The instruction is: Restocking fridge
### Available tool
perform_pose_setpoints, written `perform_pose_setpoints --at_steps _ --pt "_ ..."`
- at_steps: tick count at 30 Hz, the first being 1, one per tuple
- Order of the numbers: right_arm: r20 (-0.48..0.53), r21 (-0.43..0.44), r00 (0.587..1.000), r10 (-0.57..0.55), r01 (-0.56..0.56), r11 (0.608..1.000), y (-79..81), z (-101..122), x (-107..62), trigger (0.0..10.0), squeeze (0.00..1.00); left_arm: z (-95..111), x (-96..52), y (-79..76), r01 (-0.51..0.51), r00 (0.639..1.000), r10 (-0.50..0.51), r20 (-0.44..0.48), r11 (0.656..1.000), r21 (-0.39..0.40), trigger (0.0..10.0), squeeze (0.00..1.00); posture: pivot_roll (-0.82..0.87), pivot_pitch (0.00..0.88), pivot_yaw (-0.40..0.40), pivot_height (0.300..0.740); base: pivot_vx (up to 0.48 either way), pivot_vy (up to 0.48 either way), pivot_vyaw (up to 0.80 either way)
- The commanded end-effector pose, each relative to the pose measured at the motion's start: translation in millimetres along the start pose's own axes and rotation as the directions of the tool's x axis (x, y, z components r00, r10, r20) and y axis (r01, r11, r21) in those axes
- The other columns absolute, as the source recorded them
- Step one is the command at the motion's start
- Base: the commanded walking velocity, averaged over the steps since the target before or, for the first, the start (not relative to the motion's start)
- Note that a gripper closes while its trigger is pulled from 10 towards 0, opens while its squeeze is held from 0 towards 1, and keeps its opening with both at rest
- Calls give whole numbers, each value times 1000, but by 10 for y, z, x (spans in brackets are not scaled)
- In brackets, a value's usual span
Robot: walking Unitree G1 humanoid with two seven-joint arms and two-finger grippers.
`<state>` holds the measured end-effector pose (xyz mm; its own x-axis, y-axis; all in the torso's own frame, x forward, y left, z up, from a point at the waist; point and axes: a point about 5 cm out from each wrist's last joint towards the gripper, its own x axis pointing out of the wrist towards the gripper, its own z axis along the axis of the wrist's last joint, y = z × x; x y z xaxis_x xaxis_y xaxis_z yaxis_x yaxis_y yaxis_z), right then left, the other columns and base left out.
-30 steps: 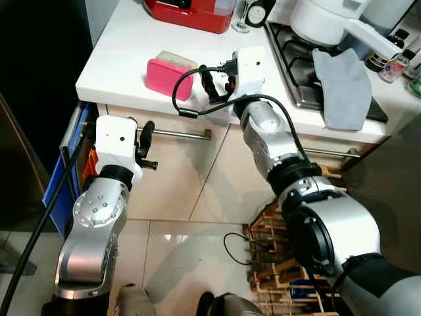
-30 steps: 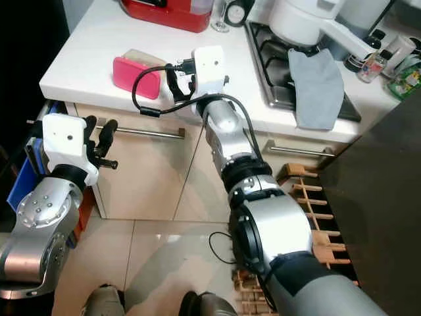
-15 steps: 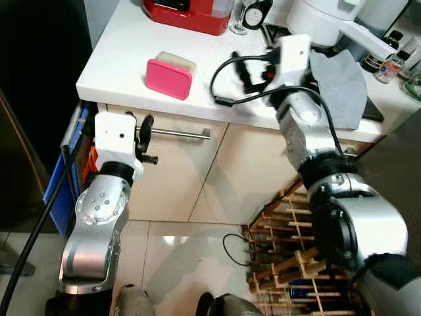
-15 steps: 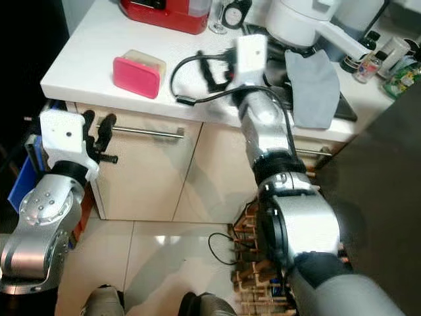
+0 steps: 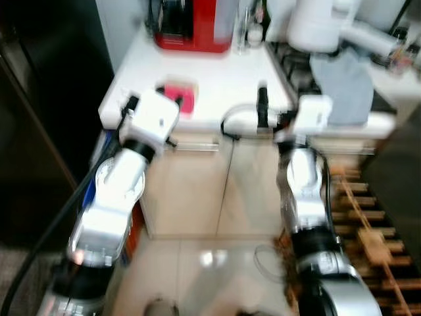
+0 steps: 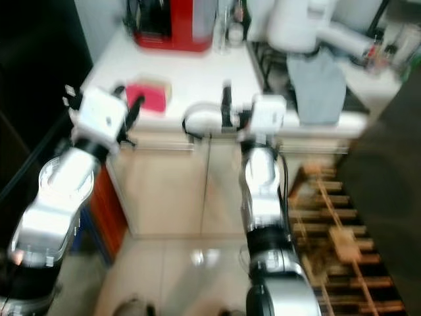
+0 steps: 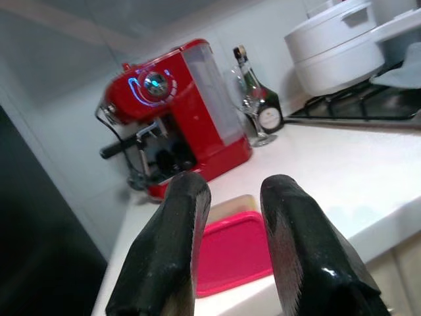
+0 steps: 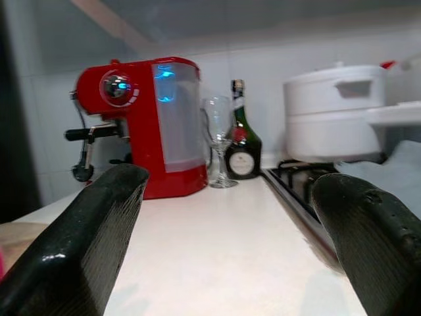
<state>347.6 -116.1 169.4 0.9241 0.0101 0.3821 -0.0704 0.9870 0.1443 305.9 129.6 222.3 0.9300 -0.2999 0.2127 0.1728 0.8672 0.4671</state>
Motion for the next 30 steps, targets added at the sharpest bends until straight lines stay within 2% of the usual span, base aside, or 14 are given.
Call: perform_pose_setpoints --at_steps 1,3,4,5,9,12,17,26,30 --pt "9 16 1000 -1 1 1000 16 62 53 10000 0 -12 76 35 -13 1000 13 -10 999 -42 10000 0 131 0 38 740 0 0 0" --pt "-15 15 1000 21 -20 1000 12 42 78 10000 0 -12 145 73 -60 998 58 -20 992 -107 10000 0 127 0 32 740 382 0 0" --pt "-15 15 1000 21 -20 1000 12 42 78 10000 0 -12 145 73 -60 998 58 -20 992 -107 10000 0 127 0 32 740 382 0 0" --pt "-30 1 998 47 -47 999 -8 22 75 10000 0 -66 142 110 -123 992 117 -53 981 -147 10000 0 131 0 2 740 394 270 0" --pt "-66 -5 995 81 -81 997 -18 -3 102 10000 0 -203 90 157 -256 965 233 -122 936 -240 10000 0 123 0 -44 740 347 329 0" --pt "-74 -5 991 113 -114 994 27 2 126 10000 0 -228 77 168 -286 957 263 -122 926 -247 10000 0 118 0 -74 740 308 371 0" --pt "-93 -9 982 166 -168 986 98 -2 150 10000 0 -235 120 90 -285 957 261 -124 921 -264 10000 0 118 0 -96 740 273 395 0" --pt "-67 13 983 169 -169 986 185 26 180 10000 0 -117 252 77 -181 983 175 -47 962 -202 10000 0 126 0 -59 740 323 351 0" --pt "-15 0 984 176 -176 984 221 133 226 10000 0 -40 293 67 -131 991 134 2 974 -186 10000 0 118 0 -47 740 415 68 0"
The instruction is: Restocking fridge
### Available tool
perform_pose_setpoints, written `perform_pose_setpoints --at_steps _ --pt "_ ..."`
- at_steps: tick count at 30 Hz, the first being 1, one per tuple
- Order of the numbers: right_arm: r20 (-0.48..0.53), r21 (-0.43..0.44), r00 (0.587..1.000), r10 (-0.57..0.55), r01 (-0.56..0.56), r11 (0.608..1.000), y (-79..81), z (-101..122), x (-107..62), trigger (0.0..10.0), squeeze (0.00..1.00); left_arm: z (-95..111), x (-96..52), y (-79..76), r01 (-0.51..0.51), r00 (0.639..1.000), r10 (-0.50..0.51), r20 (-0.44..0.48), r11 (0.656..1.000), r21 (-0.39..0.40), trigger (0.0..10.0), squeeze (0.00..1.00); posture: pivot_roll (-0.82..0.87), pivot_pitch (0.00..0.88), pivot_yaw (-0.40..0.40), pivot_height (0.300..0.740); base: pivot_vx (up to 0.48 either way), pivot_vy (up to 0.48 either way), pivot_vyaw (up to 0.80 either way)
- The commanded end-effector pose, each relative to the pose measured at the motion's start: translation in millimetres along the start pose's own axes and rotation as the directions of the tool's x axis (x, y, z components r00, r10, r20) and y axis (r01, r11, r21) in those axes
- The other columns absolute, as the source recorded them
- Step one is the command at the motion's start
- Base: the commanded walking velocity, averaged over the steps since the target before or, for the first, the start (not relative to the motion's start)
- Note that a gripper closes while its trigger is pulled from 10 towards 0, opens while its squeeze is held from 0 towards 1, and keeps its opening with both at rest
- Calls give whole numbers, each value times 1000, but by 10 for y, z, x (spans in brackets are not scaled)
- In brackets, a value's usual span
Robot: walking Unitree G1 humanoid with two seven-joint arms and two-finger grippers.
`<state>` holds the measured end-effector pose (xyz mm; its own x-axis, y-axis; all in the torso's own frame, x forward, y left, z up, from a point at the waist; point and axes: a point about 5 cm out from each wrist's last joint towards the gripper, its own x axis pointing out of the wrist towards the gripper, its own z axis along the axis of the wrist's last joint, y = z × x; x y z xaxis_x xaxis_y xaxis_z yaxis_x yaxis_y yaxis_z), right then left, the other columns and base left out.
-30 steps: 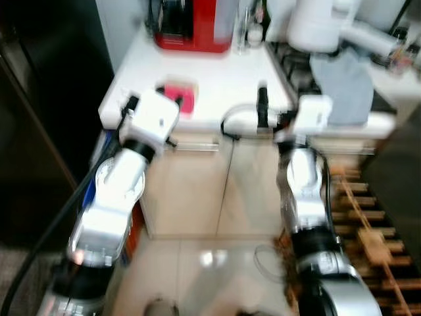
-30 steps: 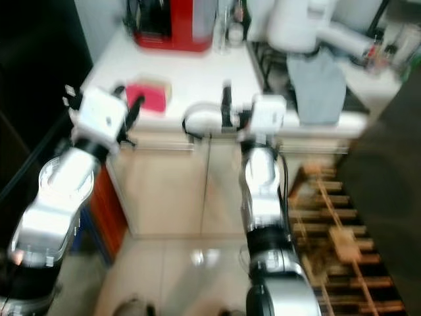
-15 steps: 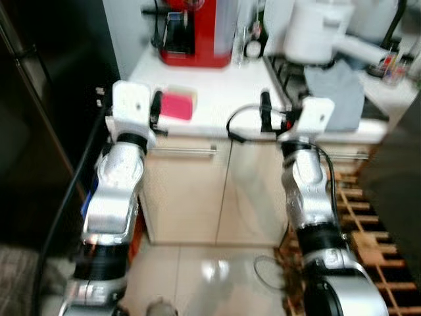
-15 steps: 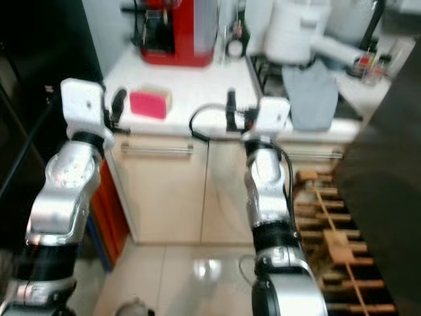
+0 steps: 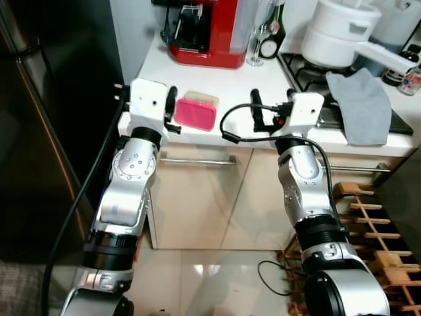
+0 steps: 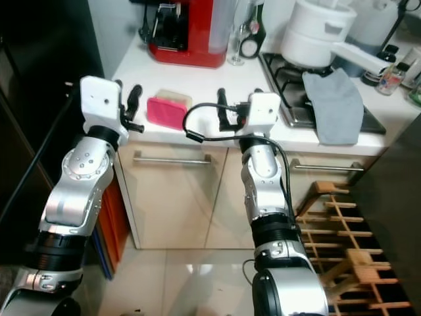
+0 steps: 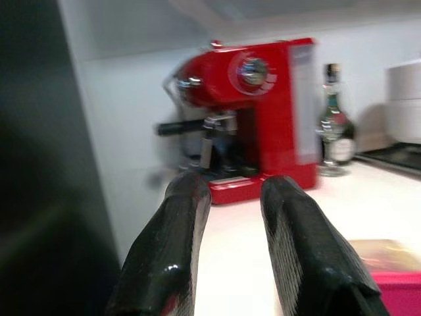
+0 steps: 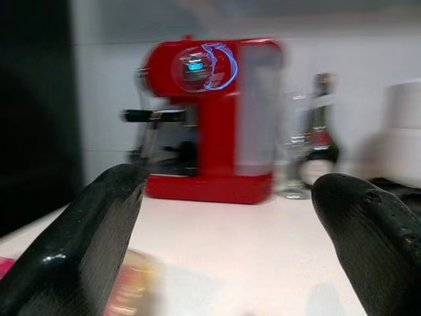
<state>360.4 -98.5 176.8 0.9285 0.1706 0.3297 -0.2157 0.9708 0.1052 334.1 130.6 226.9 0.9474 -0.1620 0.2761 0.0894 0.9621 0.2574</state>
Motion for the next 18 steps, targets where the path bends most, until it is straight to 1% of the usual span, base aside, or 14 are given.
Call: perform_pose_setpoints --at_steps 1,3,5,6,7,8,10,11,12,13,14,16,17,18 --pt "60 -23 998 26 -25 999 36 147 72 10000 0 13 22 -18 20 1000 -20 4 1000 5 10000 0 118 0 -47 740 431 0 0" --pt "99 -67 994 54 -47 997 -20 272 117 10000 0 74 52 -55 48 998 -49 39 999 15 10000 0 113 0 -47 740 437 0 0" --pt "109 -101 992 61 -50 994 -143 362 161 10000 0 98 71 -93 67 996 -70 51 996 63 10000 0 107 0 -48 740 439 0 0" --pt "109 -101 992 61 -50 994 -143 362 161 10000 0 98 71 -93 67 996 -70 51 996 63 10000 0 107 0 -48 740 439 0 0" --pt "85 -115 996 27 -17 993 -340 426 215 10000 0 112 84 -119 75 995 -79 64 995 60 10000 0 99 0 -48 740 0 0 0" --pt "78 -117 997 13 -4 993 -401 447 229 10000 0 117 88 -126 80 994 -83 67 996 47 10000 0 88 0 -47 740 0 0 0" --pt "82 -157 996 -40 52 986 -586 518 243 10000 0 107 99 -151 90 994 -92 61 995 44 10000 0 76 0 -47 740 0 0 0" --pt "86 -173 995 -60 74 982 -653 544 241 10000 0 107 103 -168 100 993 -103 65 994 43 10000 0 76 0 -47 740 0 0 0" --pt "86 -173 995 -60 74 982 -653 544 241 10000 0 107 103 -168 100 993 -103 65 994 43 10000 0 76 0 -47 740 0 0 0" --pt "88 -183 993 -77 92 979 -703 561 235 10000 0 102 106 -184 116 991 -117 61 993 24 10000 0 64 0 -43 740 0 0 0" --pt "87 -183 992 -90 105 977 -728 556 216 10000 0 99 108 -191 126 990 -124 61 992 -28 10000 0 59 0 -42 740 300 0 0" --pt "80 -171 993 -90 103 980 -700 514 185 10000 0 89 115 -185 119 992 -117 52 992 -44 10000 0 53 0 -41 740 383 0 0" --pt "80 -171 993 -90 103 980 -700 514 185 10000 0 89 115 -185 119 992 -117 52 992 -44 10000 0 53 0 -41 740 465 0 0" --pt "73 -165 994 -81 92 982 -668 483 168 10000 0 89 116 -194 124 991 -122 53 991 -40 10000 0 52 0 -39 740 465 0 0"
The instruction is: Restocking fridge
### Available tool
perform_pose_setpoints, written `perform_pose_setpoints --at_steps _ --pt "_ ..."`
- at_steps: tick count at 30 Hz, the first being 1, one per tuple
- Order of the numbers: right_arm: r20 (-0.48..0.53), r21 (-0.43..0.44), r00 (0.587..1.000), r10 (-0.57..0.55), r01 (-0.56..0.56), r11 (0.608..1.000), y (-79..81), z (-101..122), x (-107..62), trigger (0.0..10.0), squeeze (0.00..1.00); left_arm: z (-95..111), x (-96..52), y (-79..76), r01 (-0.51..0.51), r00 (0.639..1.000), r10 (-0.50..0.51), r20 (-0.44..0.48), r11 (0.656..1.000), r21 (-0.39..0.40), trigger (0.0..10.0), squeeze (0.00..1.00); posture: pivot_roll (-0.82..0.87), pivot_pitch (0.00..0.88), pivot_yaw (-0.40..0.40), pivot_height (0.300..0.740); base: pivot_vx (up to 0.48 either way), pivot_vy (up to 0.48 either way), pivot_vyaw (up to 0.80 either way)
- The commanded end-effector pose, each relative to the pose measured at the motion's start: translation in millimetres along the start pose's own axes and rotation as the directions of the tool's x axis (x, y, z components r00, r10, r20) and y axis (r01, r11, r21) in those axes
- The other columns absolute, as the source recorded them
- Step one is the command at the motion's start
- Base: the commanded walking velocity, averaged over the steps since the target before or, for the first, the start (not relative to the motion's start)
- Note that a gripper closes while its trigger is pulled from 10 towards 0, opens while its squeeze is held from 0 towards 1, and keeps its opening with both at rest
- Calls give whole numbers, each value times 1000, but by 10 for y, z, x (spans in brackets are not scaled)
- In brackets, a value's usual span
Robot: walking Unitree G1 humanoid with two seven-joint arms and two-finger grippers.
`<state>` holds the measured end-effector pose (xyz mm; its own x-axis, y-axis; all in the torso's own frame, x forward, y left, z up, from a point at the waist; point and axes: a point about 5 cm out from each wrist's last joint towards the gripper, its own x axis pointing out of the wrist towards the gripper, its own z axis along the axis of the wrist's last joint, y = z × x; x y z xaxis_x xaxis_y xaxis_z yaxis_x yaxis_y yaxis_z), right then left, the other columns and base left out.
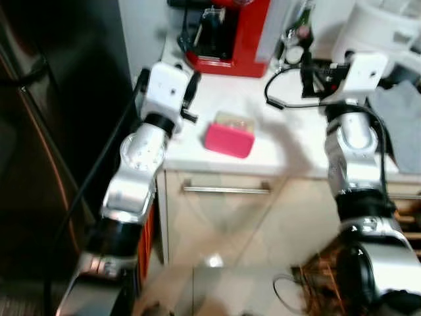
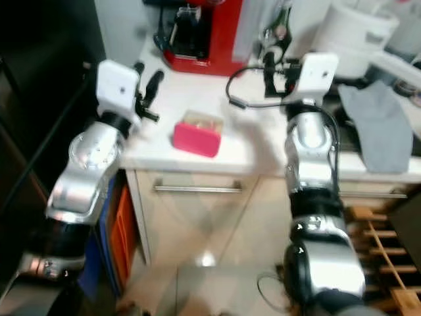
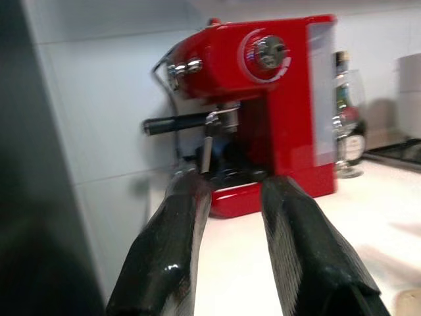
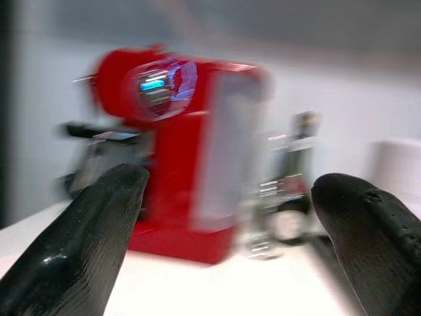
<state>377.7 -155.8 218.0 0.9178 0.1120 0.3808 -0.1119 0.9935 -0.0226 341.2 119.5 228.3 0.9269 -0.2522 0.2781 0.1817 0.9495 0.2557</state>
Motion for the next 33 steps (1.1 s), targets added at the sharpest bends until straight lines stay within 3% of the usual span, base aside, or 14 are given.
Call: perform_pose_setpoints --at_steps 1,4,5,9,10,11,12,15,17,20,23,28,33 --pt "-2 -3 1000 -16 16 1000 -81 2 -48 10000 0 81 38 -111 42 999 -42 33 999 -5 10000 0 54 0 -38 740 465 0 0" --pt "-16 11 1000 8 -8 1000 -38 -39 -75 10000 0 107 37 -125 47 997 -48 54 999 4 10000 0 57 0 -34 740 465 0 0" --pt "-35 48 997 64 -62 997 -51 -61 -102 10000 0 147 28 -105 36 996 -38 83 999 21 10000 0 67 0 -32 740 0 0 0" --pt "-104 40 981 161 -157 987 -172 -99 -150 10000 0 152 5 -54 34 995 -36 88 999 20 10000 0 72 0 -24 740 0 0 0" --pt "-114 44 978 175 -171 984 -230 -86 -157 10000 247 156 -3 -45 40 995 -41 92 999 16 10000 0 75 0 -22 740 0 0 0" --pt "-119 46 976 184 -179 983 -268 -76 -162 10000 247 160 -9 -39 44 995 -45 94 999 14 10000 0 75 0 -22 740 0 0 0" --pt "-125 60 969 213 -207 976 -301 -60 -167 10000 1000 159 -17 -33 50 994 -51 96 999 14 10000 0 80 0 -23 740 0 0 0" --pt "-147 124 937 316 -300 946 -290 -42 -189 10000 1000 160 -41 -23 59 993 -60 99 998 15 10000 0 89 0 -24 740 0 0 0" --pt "-169 237 879 446 -403 884 -202 -26 -229 10000 1000 182 -68 -14 65 992 -67 107 998 20 10000 0 112 0 -23 740 0 0 0" --pt "-149 267 875 460 -412 871 -186 3 -216 10000 1000 183 -88 8 71 992 -74 105 997 34 10000 0 124 0 -24 740 0 0 0" --pt "-119 278 878 463 -418 865 -189 43 -202 10000 1000 181 -100 47 67 992 -72 100 997 45 10000 0 132 0 -24 740 0 0 0" --pt "-101 285 832 545 -501 817 -261 148 -275 10000 1000 172 -120 104 60 994 -64 94 997 46 10000 0 121 0 -19 740 0 0 0" --pt "-151 243 819 553 -512 824 -329 90 -215 10000 1000 164 -112 62 79 992 -82 91 996 39 10000 0 111 0 -13 740 0 0 0"
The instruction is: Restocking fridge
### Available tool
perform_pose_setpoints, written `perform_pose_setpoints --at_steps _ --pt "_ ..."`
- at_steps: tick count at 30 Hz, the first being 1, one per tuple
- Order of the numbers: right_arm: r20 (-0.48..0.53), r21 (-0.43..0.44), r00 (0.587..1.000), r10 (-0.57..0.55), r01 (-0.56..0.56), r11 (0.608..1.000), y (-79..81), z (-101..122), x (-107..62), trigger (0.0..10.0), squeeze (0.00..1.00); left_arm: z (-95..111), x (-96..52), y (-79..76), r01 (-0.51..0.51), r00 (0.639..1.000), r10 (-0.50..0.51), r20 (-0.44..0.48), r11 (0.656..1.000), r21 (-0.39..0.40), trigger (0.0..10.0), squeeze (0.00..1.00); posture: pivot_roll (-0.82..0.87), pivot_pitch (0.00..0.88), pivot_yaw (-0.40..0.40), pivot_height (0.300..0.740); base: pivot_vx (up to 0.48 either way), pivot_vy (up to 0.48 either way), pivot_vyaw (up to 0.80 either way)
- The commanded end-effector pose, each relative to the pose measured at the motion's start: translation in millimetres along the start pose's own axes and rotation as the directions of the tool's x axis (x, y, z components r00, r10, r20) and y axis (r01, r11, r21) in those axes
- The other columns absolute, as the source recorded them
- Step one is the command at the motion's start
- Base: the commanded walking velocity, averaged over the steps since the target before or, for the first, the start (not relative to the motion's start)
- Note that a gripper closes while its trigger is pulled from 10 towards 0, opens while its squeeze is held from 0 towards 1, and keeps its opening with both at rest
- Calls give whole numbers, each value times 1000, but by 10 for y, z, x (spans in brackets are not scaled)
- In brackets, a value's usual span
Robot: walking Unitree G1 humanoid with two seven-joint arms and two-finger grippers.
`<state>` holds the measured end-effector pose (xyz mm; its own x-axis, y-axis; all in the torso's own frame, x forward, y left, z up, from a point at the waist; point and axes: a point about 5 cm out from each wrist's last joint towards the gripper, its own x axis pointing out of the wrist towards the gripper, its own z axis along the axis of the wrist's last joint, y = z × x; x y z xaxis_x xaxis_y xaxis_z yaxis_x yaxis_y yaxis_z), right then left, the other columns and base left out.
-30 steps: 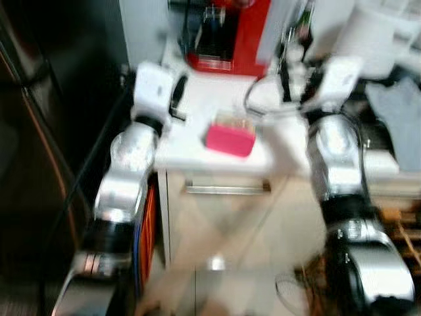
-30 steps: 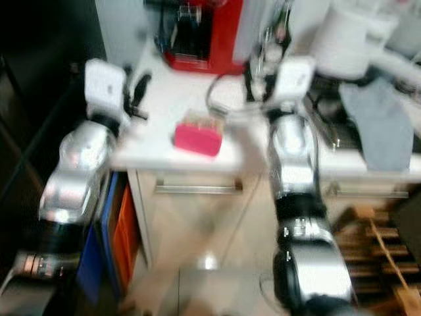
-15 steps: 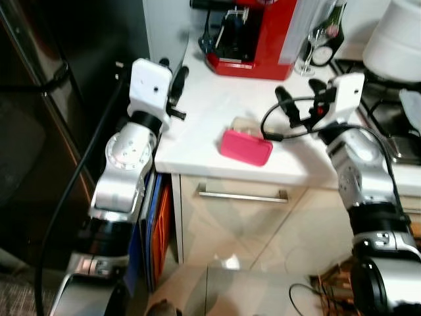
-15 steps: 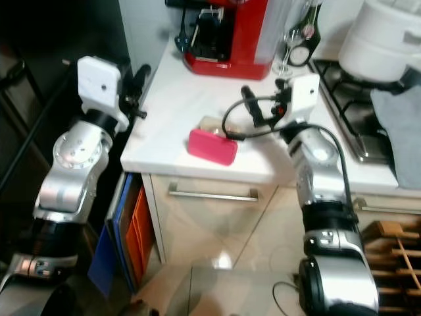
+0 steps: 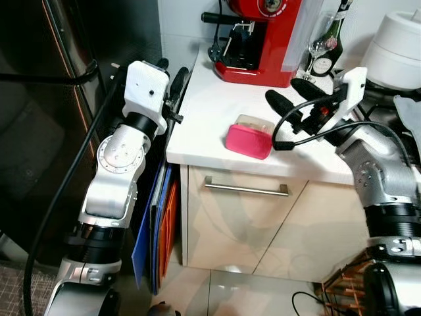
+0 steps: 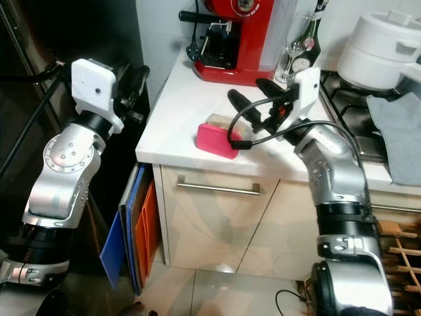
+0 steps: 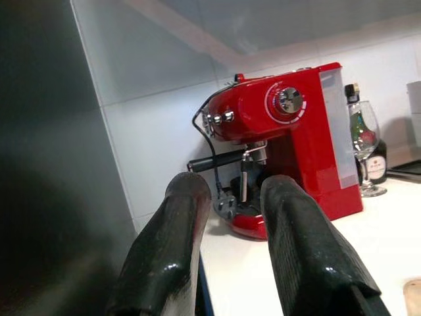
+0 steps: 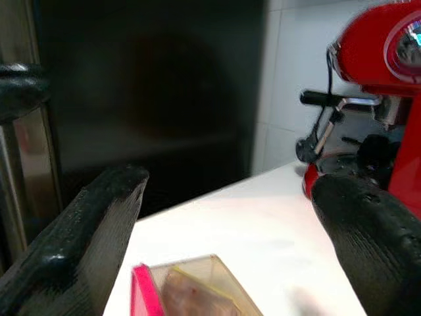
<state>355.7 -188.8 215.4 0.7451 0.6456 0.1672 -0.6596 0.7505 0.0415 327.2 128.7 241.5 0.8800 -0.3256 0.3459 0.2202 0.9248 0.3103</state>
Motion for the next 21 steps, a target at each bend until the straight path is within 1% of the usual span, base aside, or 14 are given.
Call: perform_pose_setpoints --at_steps 1,2,4,5,8,11,16,21 --pt "-24 -41 1000 4 -5 999 -38 13 29 10000 1000 20 8 -37 25 1000 -25 2 1000 -7 10000 0 113 0 -13 740 0 0 0" --pt "-50 -61 999 17 -20 998 -41 -24 53 10000 663 25 6 -40 28 1000 -28 3 1000 -8 10000 0 116 0 -14 740 0 0 0" --pt "-69 -72 997 29 -34 997 -37 -46 64 10000 663 29 3 -41 30 1000 -30 4 1000 -8 10000 0 117 0 -14 740 0 0 0" --pt "-100 -88 993 55 -64 994 -23 -92 83 10000 0 32 -4 -32 30 1000 -30 2 1000 -8 10000 0 122 0 -14 740 0 0 0" --pt "-116 -86 990 83 -94 992 0 -120 92 10000 0 35 -18 -22 28 1000 -28 1 1000 -7 10000 0 129 0 -13 740 0 0 0" --pt "-118 -45 975 188 -194 980 84 -113 100 10000 0 35 -49 28 14 1000 -14 -7 1000 -2 10000 0 140 0 -18 740 0 0 0" --pt "-126 -33 971 203 -208 978 63 -119 85 10000 0 31 -65 55 5 1000 -5 -13 1000 -1 10000 0 137 0 -16 740 0 0 0" --pt "-139 -16 968 207 -212 977 31 -145 68 10000 0 23 -78 40 11 1000 -11 -20 1000 -5 10000 0 132 0 -13 740 0 0 0"
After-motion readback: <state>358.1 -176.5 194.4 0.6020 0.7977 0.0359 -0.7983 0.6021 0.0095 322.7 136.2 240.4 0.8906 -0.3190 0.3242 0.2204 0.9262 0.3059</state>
